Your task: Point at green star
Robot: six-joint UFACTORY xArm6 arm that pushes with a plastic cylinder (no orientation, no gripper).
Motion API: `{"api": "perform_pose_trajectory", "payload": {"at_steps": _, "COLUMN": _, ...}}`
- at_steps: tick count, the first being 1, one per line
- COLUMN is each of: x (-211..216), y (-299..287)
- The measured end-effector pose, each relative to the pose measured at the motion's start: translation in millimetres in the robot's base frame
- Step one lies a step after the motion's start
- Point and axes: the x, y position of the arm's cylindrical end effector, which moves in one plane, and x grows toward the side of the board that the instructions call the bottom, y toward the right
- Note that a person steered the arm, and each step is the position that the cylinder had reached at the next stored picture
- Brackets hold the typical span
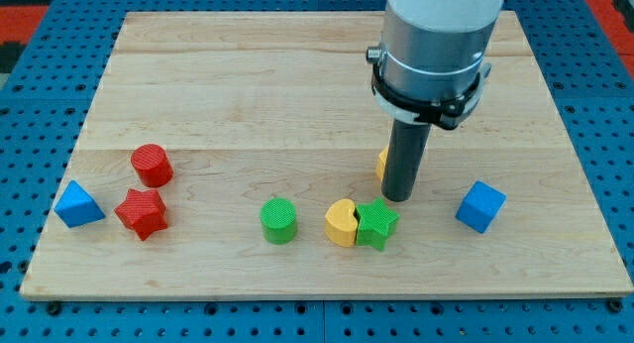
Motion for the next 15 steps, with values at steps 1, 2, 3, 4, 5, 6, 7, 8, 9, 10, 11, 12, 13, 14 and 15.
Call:
{"api": "perform_pose_trajectory", "payload": {"at_steps": 1, "x": -14, "y": 36}}
{"api": "perform_pose_trajectory", "payload": {"at_steps": 2, "x": -29, "y": -4}}
{"api": "perform_pose_trajectory", "payload": {"at_steps": 3, "x": -49, "y": -106}}
{"api": "perform_pose_trajectory", "payload": {"at_steps": 4, "x": -51, "y": -107}}
{"api": "perform_pose_trajectory", "payload": {"at_steps": 5, "x": -61, "y": -83}}
{"api": "perform_pose_trajectory", "payload": {"at_steps": 6, "x": -93, "y": -74}}
{"api": "perform_pose_trajectory", "payload": {"at_steps": 7, "x": -95, "y": -160}}
{"api": "perform_pose_trajectory", "payload": {"at_steps": 8, "x": -99, "y": -184}}
{"api": "perform_pose_trajectory", "payload": {"at_steps": 9, "x": -68, "y": -127}}
{"api": "perform_pose_trajectory", "payload": {"at_steps": 10, "x": -25, "y": -129}}
{"api": "perform_pose_trajectory", "payload": {"at_steps": 11, "x": -56, "y": -165}}
{"api": "perform_pose_trajectory", "payload": {"at_steps": 12, "x": -64, "y": -146}}
{"api": "perform_pose_trajectory", "payload": {"at_steps": 13, "x": -44, "y": -98}}
{"api": "perform_pose_trajectory", "payload": {"at_steps": 14, "x": -41, "y": -67}}
{"api": "perform_pose_trajectory", "payload": {"at_steps": 15, "x": -65, "y": -17}}
